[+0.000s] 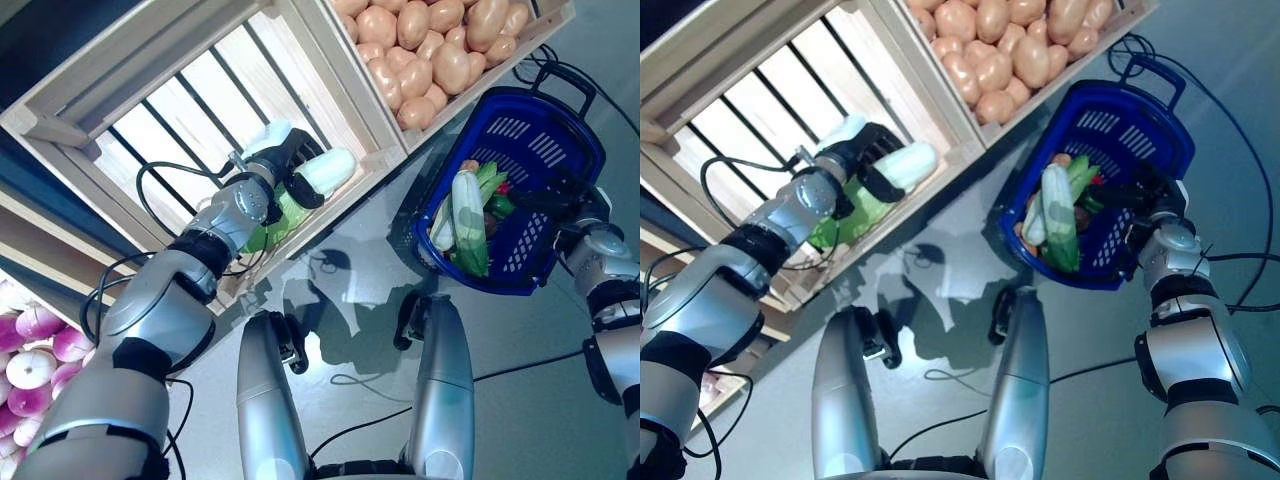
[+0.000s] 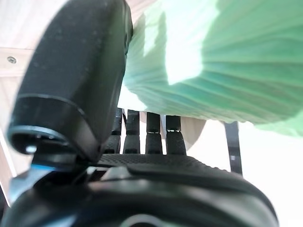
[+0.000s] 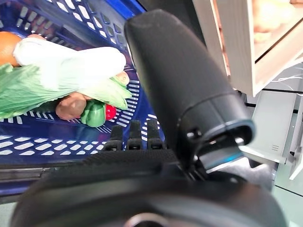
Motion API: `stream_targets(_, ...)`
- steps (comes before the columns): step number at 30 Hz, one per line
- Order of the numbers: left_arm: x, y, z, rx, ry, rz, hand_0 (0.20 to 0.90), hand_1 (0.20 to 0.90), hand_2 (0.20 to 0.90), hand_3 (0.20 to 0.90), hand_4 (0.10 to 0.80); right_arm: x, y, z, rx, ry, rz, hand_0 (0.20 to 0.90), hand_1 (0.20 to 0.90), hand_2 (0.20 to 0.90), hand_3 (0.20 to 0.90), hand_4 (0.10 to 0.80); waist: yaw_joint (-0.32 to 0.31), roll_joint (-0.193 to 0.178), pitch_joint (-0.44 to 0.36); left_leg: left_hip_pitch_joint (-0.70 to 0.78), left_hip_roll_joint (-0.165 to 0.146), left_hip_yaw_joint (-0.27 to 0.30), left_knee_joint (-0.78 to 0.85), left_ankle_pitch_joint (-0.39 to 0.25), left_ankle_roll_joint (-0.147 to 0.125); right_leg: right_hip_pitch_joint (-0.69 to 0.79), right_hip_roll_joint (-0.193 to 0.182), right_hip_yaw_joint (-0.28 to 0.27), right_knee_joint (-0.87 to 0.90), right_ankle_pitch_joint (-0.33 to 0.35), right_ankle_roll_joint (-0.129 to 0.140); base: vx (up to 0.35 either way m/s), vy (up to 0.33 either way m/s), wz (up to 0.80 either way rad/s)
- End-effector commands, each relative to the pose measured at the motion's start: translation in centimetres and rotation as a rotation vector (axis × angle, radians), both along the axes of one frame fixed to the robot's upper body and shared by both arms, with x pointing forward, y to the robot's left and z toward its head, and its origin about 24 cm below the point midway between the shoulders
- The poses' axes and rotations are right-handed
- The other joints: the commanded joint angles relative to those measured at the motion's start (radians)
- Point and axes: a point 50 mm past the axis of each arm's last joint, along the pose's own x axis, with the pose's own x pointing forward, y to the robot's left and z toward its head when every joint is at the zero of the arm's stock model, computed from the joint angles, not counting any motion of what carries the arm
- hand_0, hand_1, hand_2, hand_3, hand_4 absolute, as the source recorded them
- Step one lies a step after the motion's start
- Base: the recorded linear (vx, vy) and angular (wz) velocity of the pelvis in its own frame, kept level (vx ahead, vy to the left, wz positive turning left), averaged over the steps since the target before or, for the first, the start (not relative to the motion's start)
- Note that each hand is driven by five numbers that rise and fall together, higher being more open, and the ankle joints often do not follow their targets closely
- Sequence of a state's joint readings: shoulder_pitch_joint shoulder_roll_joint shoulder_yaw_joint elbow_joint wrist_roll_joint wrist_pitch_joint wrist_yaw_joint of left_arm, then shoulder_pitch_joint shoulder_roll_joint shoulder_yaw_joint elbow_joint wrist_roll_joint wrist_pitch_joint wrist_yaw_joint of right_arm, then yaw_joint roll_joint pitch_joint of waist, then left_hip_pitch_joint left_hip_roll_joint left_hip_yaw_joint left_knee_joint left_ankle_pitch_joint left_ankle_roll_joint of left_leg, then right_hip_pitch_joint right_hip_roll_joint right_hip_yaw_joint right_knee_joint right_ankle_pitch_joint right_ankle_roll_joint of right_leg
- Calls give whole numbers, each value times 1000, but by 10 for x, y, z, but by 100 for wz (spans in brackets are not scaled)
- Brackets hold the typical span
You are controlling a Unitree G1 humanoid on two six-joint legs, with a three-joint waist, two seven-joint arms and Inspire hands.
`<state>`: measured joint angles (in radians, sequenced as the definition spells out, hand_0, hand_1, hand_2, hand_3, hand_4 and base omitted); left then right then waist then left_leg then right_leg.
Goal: Put vegetables into the basket
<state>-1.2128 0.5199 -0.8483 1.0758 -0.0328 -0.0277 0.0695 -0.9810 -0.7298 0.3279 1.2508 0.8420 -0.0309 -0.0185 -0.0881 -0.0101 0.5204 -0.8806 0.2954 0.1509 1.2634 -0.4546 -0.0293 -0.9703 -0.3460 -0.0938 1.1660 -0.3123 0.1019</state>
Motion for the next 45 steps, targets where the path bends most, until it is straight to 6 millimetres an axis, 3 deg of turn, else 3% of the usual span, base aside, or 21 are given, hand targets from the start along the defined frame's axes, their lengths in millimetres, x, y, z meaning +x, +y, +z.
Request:
stream_targets(1,-7,43,-27,178,86,132,300,300,300,300,400,0,-7,27,11,-183,-21,900,900,900,900,800,-6,9,-53,53,38,-44,-167,52,-94,140,-39,21,-103,4,56,74,13,-7)
stream_targets(6,-10,46,-30,66,44,121,300,300,300,300,400,1,-3,21,-6,-172,9,900,900,900,900,800,1,7,-85,124,29,-30,-245,76,-92,201,-34,10,-153,11,48,88,7,-4)
stream_targets(10,-16,52,-39,-281,53,126,300,300,300,300,400,2,11,10,-36,-163,95,900,900,900,900,800,13,7,-124,217,19,-10,-363,121,-92,286,-28,-11,-231,27,41,78,13,-2)
stream_targets(15,-24,59,-45,-583,28,102,300,300,300,300,400,0,25,-9,-39,-135,192,900,900,900,900,800,25,-4,-172,321,10,10,-469,158,-90,391,-25,-50,-316,41,33,93,-24,6)
stream_targets(16,-27,60,-45,-679,6,86,300,300,300,300,400,0,33,-17,-34,-129,237,900,900,900,900,800,31,-8,-193,354,6,24,-533,206,-80,427,-21,-72,-375,77,20,52,-42,8)
stream_targets(18,-30,62,-44,-773,-12,68,300,300,300,300,400,-1,43,-25,-28,-119,292,900,900,900,900,800,35,-11,-209,397,4,32,-579,224,-80,474,-17,-88,-419,87,17,72,-35,12)
stream_targets(21,-34,63,-46,-883,-10,41,300,300,300,300,400,-4,57,-37,-15,-89,375,900,900,900,900,800,41,-12,-236,466,-5,42,-650,249,-79,550,0,-112,-496,102,10,106,-19,12)
stream_targets(26,-43,61,-45,-1173,-39,-40,300,300,300,300,400,-10,92,-57,34,-42,592,900,900,900,900,800,53,-19,-299,621,-46,56,-817,309,-79,724,43,-168,-698,147,-1,147,-3,-3)
stream_targets(27,-47,58,-49,-1248,-42,-67,300,300,300,300,400,-14,107,-64,68,-35,660,900,900,900,900,800,55,-21,-323,672,-62,67,-876,331,-79,780,61,-185,-767,165,0,144,-2,-2)
stream_targets(30,-54,49,-59,-1346,-25,-116,300,300,300,300,400,-23,124,-77,133,11,774,900,900,900,900,800,58,-26,-374,777,-90,87,-1005,372,-81,898,104,-211,-918,197,4,204,10,1)
stream_targets(35,-65,28,-63,-1399,-16,-228,300,300,300,300,400,-42,142,-102,255,181,968,900,900,900,900,800,67,-32,-433,883,-121,90,-1161,428,-81,1010,140,-222,-1065,249,15,132,5,-4)
stream_targets(45,-87,1,-45,-1222,-73,-395,300,300,300,300,400,-48,173,-64,142,31,1092,900,900,900,900,800,58,-32,-481,986,-139,83,-1334,478,-81,1085,175,-199,-1193,316,35,55,-7,-4)
